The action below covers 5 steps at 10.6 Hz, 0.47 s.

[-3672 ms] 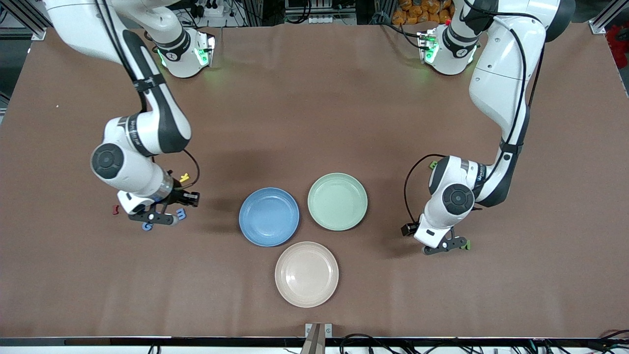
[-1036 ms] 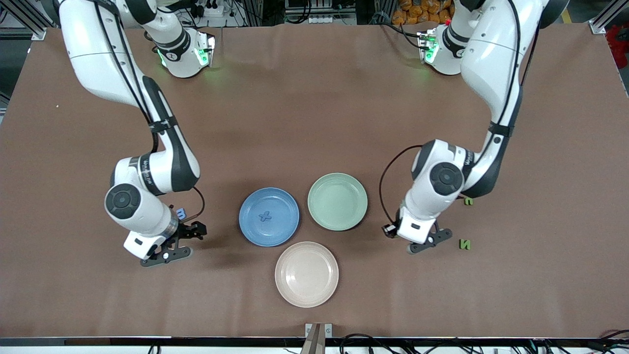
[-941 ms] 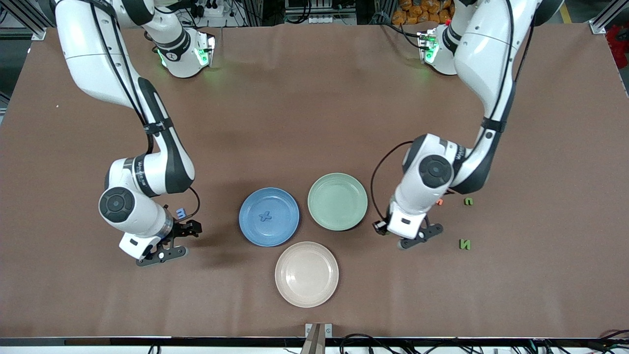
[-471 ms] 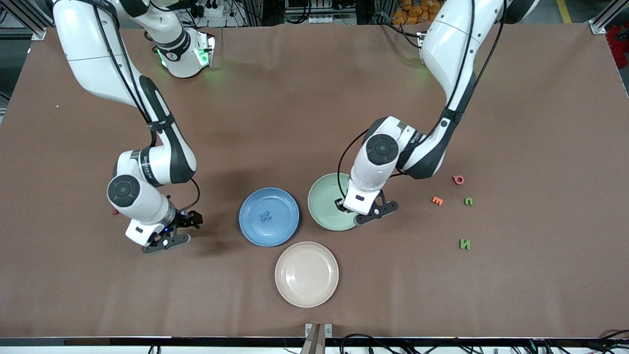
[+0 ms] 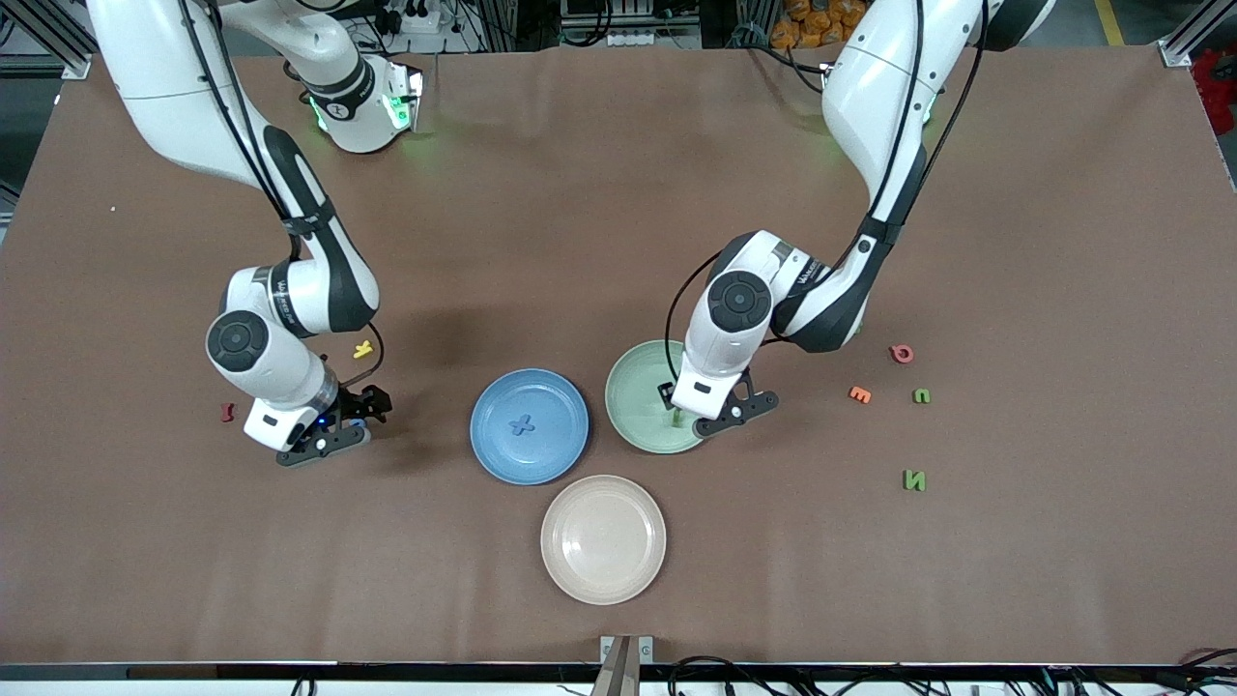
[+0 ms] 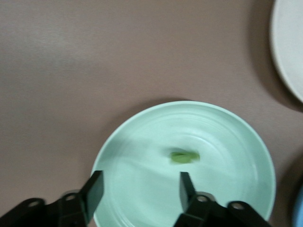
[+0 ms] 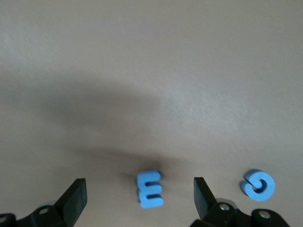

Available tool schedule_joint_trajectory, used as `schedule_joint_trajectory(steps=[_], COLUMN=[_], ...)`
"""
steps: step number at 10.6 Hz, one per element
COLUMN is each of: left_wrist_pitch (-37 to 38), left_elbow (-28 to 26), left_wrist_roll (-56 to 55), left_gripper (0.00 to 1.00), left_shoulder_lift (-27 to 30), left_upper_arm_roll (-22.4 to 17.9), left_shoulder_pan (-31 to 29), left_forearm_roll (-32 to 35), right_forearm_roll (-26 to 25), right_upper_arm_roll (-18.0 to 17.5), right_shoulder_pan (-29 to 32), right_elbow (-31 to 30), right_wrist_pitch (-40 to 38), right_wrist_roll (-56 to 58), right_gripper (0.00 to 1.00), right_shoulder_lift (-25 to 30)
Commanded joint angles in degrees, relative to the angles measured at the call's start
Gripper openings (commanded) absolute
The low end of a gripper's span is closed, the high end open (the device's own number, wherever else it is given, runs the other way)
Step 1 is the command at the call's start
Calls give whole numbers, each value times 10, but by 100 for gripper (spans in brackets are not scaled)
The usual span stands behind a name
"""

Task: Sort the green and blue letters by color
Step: 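Place the X on the blue plate while the left gripper places p on green plate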

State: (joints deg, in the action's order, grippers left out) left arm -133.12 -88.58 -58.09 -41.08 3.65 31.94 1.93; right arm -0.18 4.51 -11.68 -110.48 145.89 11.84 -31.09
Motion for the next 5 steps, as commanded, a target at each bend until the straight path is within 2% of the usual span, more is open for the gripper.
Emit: schedule_joint_trajectory(steps=[1,3,5], left_wrist_pitch=[32,32,30], left_elbow=[-15,-31,-88], left_wrist_roll=[4,30,79], left_gripper=[100,100,100], left_shoulder_lift=[16,35,82], left_upper_arm_roll=[-7,-3,-2], left_shoulder_pan=[-23,-54,-84], left_forearm_roll=[32,47,47], right_forearm_roll=[-1,-1,0], right_upper_arm_roll=[-11,-11,-11], right_shoulder_pan=[29,32,32], right_elbow=[-54,-55,-59], right_wrist_pitch=[38,39,39], right_wrist_roll=[29,30,29], right_gripper=[100,100,100], right_shoulder_lift=[25,20,17])
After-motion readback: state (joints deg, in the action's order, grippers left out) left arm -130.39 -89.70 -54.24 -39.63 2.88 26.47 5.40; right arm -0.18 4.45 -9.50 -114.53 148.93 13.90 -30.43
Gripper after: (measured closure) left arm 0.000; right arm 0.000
